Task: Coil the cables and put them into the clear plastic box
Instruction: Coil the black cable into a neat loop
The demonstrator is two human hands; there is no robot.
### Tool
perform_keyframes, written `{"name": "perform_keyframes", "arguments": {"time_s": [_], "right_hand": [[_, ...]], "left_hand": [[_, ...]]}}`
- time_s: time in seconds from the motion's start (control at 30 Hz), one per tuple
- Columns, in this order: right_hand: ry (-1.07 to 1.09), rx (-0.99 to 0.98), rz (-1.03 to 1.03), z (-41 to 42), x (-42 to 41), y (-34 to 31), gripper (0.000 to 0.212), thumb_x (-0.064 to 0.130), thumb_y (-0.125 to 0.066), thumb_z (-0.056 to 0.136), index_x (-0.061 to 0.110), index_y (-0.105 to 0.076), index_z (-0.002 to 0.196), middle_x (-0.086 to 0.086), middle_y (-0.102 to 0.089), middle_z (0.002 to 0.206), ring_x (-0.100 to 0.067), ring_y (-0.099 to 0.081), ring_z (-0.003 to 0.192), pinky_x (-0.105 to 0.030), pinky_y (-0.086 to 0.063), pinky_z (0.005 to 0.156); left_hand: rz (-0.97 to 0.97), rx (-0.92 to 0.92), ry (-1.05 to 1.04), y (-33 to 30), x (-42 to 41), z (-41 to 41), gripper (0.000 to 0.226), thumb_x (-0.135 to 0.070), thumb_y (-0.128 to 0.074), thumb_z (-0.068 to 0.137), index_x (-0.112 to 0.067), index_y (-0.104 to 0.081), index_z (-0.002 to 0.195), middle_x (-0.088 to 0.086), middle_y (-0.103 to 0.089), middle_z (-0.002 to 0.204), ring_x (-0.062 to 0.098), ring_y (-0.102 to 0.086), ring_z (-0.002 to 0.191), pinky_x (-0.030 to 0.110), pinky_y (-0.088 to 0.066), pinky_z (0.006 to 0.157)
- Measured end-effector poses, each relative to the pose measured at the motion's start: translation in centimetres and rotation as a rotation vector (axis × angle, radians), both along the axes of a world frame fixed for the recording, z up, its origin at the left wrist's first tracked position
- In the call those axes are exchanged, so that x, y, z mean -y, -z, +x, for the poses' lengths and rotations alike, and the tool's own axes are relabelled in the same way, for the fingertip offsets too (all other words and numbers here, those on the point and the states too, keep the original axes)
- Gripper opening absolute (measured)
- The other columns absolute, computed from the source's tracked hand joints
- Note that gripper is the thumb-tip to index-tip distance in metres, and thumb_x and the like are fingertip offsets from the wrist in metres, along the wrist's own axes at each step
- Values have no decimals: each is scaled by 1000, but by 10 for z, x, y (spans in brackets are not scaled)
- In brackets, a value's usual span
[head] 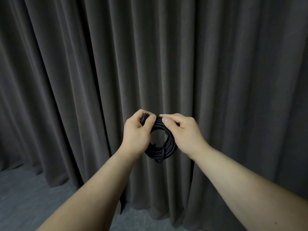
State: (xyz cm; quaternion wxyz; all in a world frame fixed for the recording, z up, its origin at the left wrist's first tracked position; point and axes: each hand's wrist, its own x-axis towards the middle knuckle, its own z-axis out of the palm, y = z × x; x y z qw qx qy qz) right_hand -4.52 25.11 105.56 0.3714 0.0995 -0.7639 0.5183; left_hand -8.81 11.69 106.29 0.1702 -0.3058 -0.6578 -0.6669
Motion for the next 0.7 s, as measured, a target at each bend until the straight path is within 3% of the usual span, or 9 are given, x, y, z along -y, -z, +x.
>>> {"name": "perform_keyframes", "arguments": {"time_s": [0.1,0.23,0.33,0.43,0.6,0.7], "right_hand": [[-11,-18,-22,1,1,0,19,13,-57,94,12,-73,105,2,-68,102,-7,-64,97,-19,-49,88],[-66,11,-33,5,1,-1,16,14,-58,94,22,-71,99,3,-69,98,-7,-66,91,-22,-51,84],[-133,27,-84,7,-1,-6,17,13,-57,94,26,-68,98,2,-72,95,-9,-67,89,-28,-53,86],[-258,51,-191,10,-1,-13,23,6,-51,96,16,-72,94,-5,-73,95,-13,-67,92,-29,-52,91],[-317,91,-455,14,1,-17,17,0,-57,90,12,-68,92,-5,-73,83,-12,-67,79,-22,-54,78],[-271,115,-477,16,1,-19,16,-1,-59,90,11,-70,90,-3,-72,81,-11,-67,78,-24,-54,79]], "left_hand": [[23,32,54,-1,2,1,17,-9,-58,95,-11,-63,79,-2,-61,65,11,-56,63,30,-48,65],[33,48,72,0,3,3,17,-11,-58,96,-12,-64,80,-2,-61,67,10,-55,64,28,-47,66],[33,3,33,2,2,4,17,-12,-56,97,-14,-61,81,0,-61,71,13,-56,68,35,-49,70],[84,21,28,1,3,2,15,-18,-56,95,-16,-60,80,4,-62,74,18,-56,71,49,-50,74],[32,0,52,1,5,5,11,-27,-54,93,-23,-62,86,2,-65,79,18,-58,70,47,-51,70],[10,-16,58,1,3,10,10,-20,-53,98,-20,-61,92,2,-66,80,18,-58,68,44,-53,66]]}}
